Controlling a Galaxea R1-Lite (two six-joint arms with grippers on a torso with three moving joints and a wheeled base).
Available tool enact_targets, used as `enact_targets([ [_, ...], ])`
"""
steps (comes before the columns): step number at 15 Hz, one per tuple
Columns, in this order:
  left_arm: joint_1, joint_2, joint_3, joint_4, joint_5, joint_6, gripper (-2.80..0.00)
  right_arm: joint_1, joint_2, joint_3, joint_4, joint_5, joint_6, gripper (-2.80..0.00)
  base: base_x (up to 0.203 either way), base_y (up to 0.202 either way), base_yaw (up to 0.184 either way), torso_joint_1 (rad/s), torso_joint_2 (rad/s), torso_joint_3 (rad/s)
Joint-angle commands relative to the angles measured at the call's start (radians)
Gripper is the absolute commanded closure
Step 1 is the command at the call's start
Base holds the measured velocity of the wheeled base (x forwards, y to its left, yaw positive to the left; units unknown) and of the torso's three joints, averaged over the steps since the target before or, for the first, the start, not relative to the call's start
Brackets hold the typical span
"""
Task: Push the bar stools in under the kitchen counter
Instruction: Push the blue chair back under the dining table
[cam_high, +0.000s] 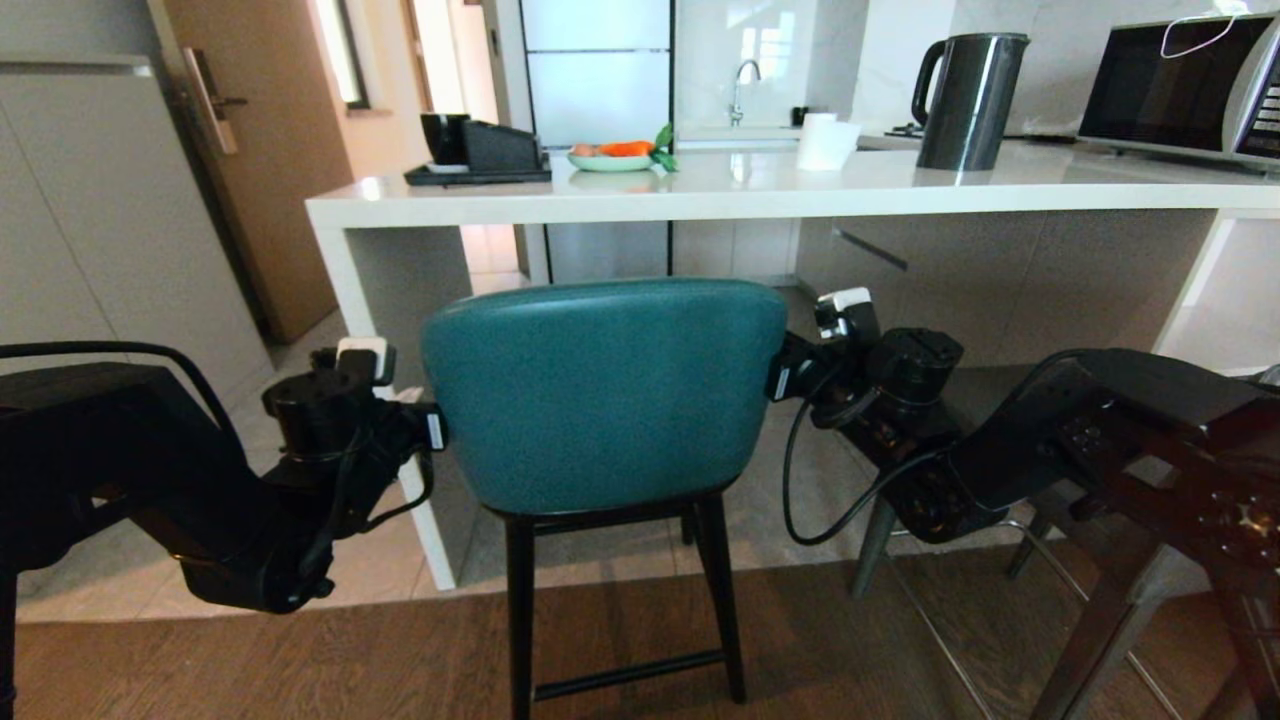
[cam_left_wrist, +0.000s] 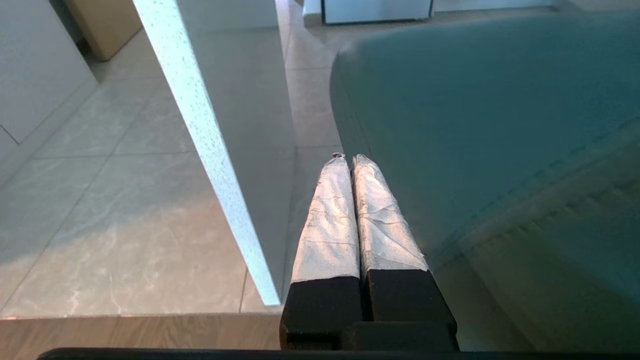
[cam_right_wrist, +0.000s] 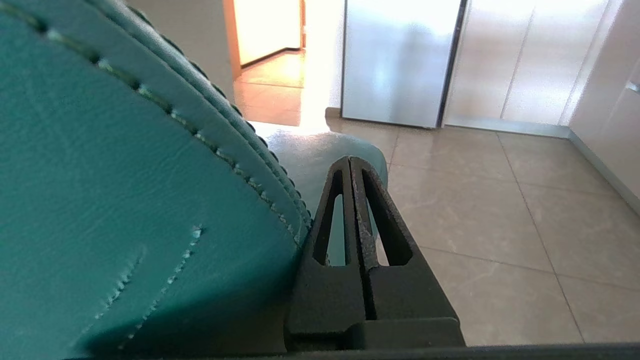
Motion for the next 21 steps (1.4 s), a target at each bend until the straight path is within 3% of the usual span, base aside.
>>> enact_targets([
  [1,-0.006,-0.016,0.022,-0.027,0.006,-0.001,0.00,0.066,-0.021,0.042,-0.014,-0.003,-0.001,0.00,0.000,0.000,0.000,0.000,0.00,0.000],
  [5,-0.006,-0.014,0.044,-0.038,0.006,-0.001,0.00,0.071,-0.039,0.112,-0.037,-0.033,-0.003,0.00,0.024,0.000,0.000,-0.003,0.00,0.001],
  [21,-0.023,-0.028,0.038,-0.038,0.008,0.001,0.00,0.075,-0.044,0.118,-0.048,-0.042,-0.007,0.00,0.186,0.000,0.003,0.002,0.00,0.004],
])
